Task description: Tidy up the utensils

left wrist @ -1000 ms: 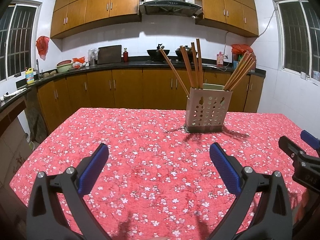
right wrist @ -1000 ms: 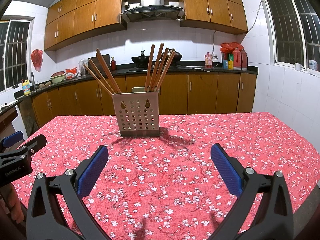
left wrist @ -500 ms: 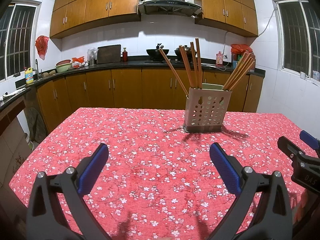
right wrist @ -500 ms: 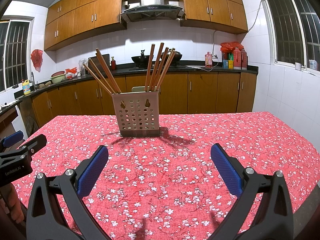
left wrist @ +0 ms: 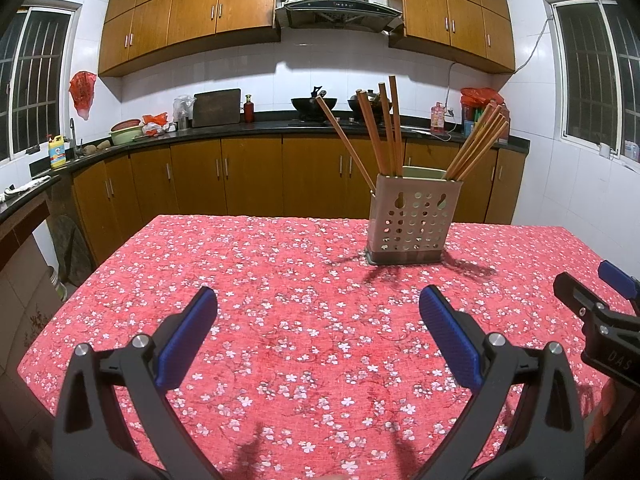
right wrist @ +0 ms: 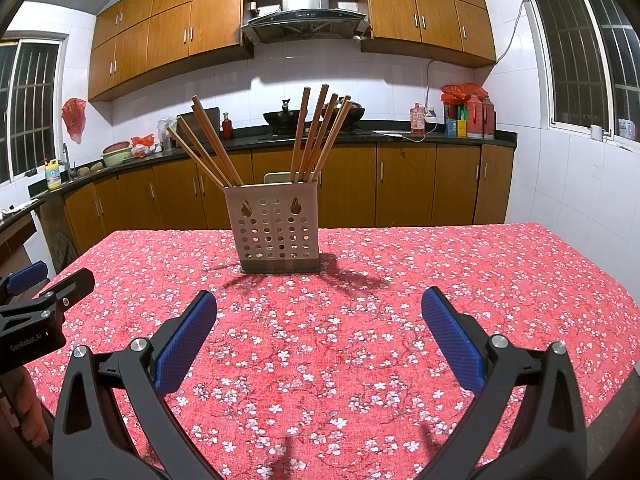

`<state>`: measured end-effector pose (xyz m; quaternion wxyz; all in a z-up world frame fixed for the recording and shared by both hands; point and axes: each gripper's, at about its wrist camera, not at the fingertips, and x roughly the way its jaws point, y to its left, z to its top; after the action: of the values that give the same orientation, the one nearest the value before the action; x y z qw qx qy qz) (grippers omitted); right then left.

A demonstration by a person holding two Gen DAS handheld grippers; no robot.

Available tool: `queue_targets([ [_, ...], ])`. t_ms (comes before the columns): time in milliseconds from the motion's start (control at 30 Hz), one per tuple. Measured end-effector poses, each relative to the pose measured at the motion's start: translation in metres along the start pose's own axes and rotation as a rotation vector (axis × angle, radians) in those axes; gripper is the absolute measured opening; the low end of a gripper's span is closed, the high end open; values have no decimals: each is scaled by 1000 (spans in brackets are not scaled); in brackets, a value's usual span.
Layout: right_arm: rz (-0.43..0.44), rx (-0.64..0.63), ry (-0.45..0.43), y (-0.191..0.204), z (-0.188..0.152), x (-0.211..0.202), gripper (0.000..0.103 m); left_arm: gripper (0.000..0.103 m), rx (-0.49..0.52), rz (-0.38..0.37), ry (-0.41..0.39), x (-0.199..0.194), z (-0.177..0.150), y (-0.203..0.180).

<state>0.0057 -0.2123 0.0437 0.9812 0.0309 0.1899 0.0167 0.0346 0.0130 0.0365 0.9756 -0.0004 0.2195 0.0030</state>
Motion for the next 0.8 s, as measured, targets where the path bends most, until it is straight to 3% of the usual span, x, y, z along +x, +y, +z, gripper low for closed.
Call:
queue_targets([
  [800, 1, 2, 1, 0, -1, -1, 101, 99, 0, -1, 0, 0, 1, 0],
])
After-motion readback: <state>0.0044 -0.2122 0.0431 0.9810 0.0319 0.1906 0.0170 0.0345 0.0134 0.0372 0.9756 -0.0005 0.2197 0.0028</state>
